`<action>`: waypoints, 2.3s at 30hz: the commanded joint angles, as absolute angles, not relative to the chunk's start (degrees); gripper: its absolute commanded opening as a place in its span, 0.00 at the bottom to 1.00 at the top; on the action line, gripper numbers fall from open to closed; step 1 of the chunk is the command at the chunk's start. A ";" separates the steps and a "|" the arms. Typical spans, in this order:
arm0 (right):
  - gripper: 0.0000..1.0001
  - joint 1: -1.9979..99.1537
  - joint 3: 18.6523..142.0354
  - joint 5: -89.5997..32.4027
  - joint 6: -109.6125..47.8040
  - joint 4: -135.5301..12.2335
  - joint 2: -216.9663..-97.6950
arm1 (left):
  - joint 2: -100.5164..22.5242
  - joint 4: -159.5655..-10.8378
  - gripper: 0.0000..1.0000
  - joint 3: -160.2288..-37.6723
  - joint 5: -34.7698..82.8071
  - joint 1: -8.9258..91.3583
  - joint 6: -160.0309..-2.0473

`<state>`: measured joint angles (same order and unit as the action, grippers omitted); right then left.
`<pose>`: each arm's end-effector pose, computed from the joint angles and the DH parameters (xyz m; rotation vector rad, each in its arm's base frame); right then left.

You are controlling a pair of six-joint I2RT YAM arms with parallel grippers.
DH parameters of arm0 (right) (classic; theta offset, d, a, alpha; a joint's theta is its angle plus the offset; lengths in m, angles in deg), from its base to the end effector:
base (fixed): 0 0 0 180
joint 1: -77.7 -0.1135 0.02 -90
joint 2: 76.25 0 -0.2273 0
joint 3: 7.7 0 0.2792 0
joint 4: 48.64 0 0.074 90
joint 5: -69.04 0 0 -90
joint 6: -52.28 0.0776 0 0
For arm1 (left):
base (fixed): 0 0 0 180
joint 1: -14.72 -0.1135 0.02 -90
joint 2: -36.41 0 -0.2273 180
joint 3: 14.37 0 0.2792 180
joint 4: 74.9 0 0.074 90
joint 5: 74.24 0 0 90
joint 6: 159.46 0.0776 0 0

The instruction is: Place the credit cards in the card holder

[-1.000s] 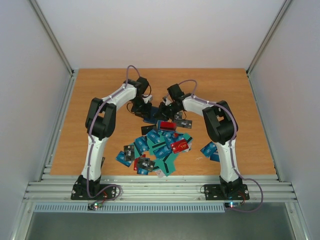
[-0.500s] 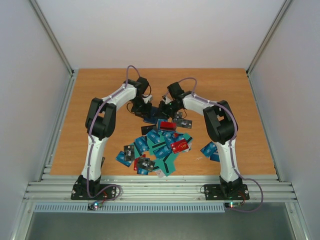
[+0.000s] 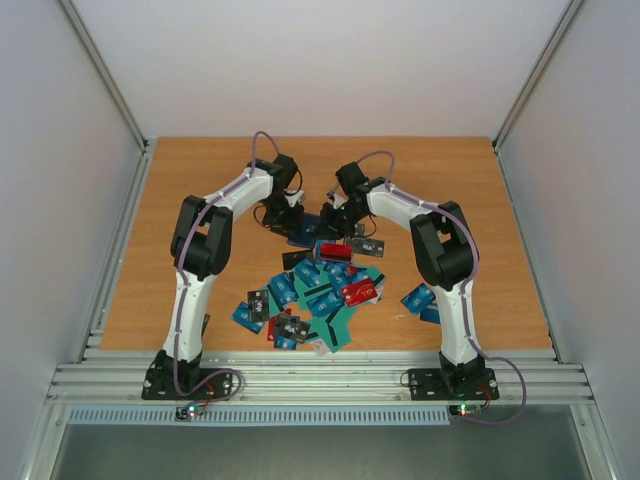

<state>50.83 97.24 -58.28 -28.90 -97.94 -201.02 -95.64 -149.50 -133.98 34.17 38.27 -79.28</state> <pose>0.3896 0.2502 0.0787 -0.6131 2.7465 1.0614 0.4050 -0.2033 0.0747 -0.3783 -3.0349 0.4974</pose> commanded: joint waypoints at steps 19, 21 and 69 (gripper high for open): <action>0.14 51.60 104.80 -55.73 -29.58 -101.21 -203.62 | -99.73 -149.95 0.31 -133.03 32.72 39.41 -79.01; 0.15 51.60 104.46 -55.68 -29.72 -101.28 -203.86 | -99.87 -149.93 0.31 -133.04 32.81 39.41 -78.95; 0.15 50.28 108.50 -58.91 -23.71 -93.87 -211.68 | -100.63 -151.10 0.30 -134.22 34.80 39.50 -78.83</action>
